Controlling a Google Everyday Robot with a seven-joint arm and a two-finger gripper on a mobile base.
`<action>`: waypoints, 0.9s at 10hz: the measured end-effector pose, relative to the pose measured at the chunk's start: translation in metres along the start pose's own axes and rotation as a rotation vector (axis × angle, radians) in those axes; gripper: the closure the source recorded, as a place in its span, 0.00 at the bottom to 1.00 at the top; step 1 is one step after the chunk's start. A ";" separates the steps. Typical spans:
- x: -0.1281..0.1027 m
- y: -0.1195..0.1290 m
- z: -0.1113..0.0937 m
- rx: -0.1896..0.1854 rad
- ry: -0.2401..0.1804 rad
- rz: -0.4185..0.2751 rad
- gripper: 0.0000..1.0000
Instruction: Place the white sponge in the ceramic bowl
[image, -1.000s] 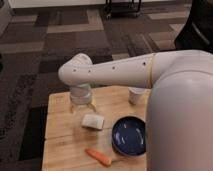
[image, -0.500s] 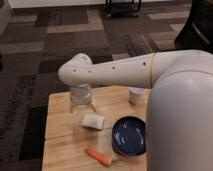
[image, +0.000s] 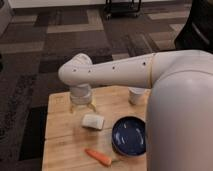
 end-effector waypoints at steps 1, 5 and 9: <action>0.000 0.000 0.000 0.000 0.001 -0.002 0.35; 0.001 -0.007 0.011 -0.002 -0.021 -0.155 0.35; 0.009 -0.010 0.021 0.042 -0.082 -0.564 0.35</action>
